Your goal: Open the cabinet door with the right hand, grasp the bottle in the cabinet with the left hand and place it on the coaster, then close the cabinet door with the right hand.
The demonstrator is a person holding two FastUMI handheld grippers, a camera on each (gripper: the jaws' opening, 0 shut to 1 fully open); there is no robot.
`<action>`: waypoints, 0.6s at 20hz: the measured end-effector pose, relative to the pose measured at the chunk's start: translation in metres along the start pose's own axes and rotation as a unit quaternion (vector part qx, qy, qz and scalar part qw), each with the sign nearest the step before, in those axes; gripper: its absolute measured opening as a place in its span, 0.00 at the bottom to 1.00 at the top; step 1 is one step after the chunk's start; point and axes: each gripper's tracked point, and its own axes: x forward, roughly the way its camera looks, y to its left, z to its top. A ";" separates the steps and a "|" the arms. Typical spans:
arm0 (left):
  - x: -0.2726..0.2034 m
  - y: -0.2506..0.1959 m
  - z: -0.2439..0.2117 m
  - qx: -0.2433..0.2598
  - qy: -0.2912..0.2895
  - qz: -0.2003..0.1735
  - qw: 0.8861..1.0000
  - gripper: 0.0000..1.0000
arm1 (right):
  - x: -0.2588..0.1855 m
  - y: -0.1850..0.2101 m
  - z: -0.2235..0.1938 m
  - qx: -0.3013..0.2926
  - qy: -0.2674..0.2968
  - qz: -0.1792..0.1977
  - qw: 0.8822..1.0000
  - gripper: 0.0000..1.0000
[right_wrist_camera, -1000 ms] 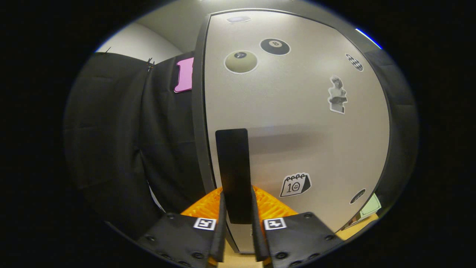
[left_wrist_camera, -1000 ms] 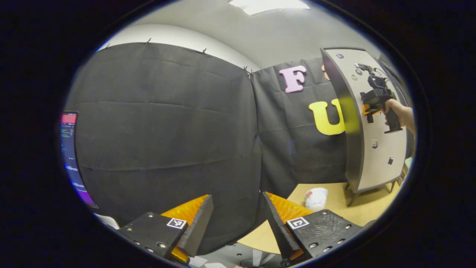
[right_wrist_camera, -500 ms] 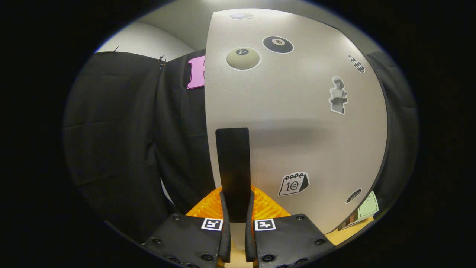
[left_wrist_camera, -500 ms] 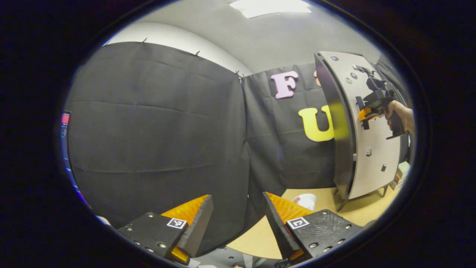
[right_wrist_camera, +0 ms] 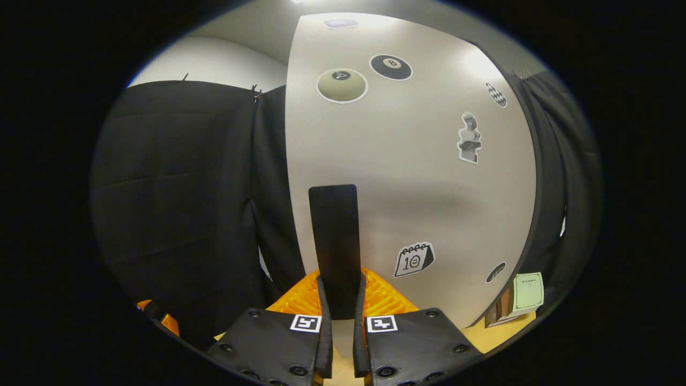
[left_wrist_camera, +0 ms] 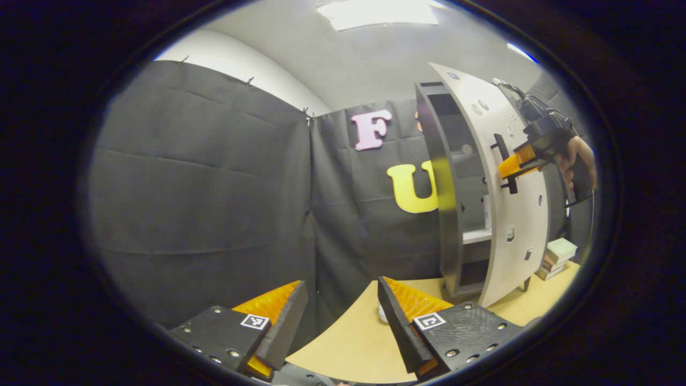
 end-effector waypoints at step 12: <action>0.013 -0.112 0.015 0.002 -0.008 -0.077 0.997 0.80 | -0.002 -0.025 0.001 0.023 0.018 0.093 0.995 0.17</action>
